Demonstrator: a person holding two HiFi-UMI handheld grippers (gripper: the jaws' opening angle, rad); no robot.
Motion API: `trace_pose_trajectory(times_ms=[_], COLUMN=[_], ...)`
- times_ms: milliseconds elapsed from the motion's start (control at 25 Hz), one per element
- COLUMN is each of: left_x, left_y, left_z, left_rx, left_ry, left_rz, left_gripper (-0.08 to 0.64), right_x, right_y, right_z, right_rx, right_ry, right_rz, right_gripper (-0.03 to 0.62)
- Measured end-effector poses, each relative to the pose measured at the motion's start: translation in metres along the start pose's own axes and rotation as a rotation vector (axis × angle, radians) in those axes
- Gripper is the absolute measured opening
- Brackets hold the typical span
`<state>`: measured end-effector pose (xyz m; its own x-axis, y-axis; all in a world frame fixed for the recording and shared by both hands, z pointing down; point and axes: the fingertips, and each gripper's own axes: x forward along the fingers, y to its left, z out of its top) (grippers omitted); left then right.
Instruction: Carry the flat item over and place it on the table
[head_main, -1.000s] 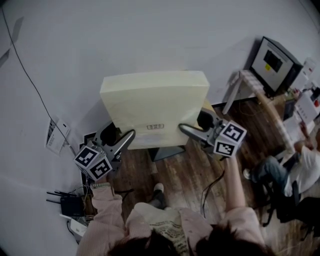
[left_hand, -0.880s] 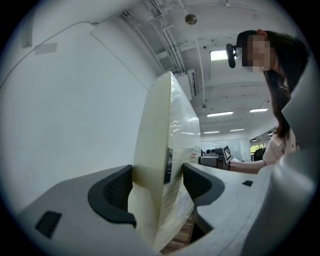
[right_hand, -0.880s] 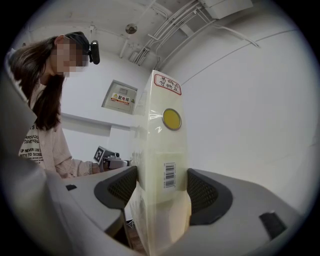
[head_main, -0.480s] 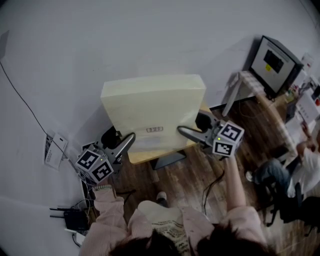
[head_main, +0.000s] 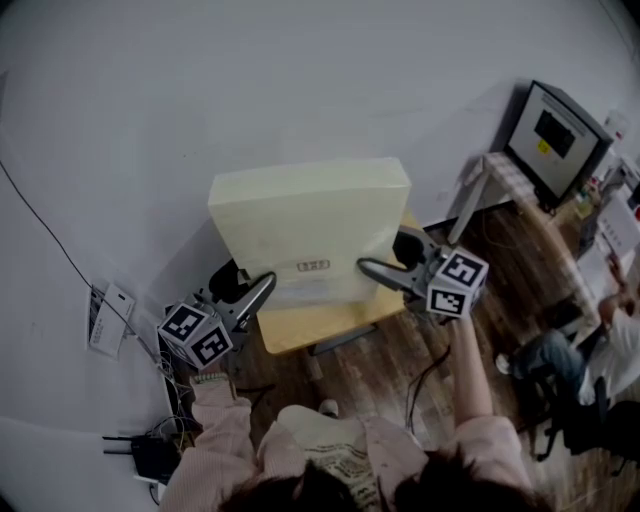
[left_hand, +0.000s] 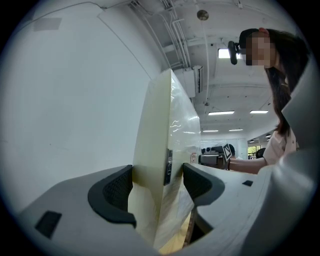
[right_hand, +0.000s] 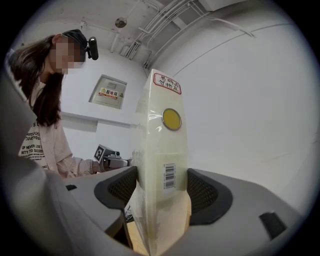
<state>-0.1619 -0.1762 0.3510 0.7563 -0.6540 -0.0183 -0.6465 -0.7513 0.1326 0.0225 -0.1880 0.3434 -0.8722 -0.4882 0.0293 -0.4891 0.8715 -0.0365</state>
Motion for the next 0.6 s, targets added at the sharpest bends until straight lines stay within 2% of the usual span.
trace_pose_trajectory(times_ms=[600], left_x=[0.044], left_y=[0.035], left_z=[-0.019], left_rx=[0.005], left_ry=[0.044], left_rz=[0.017], left_gripper=[0.325], right_x=[0.017], right_y=[-0.054], right_z=[-0.024], right_rx=[0.032], right_ry=[0.020], right_rz=[0.009], right_gripper=[0.309])
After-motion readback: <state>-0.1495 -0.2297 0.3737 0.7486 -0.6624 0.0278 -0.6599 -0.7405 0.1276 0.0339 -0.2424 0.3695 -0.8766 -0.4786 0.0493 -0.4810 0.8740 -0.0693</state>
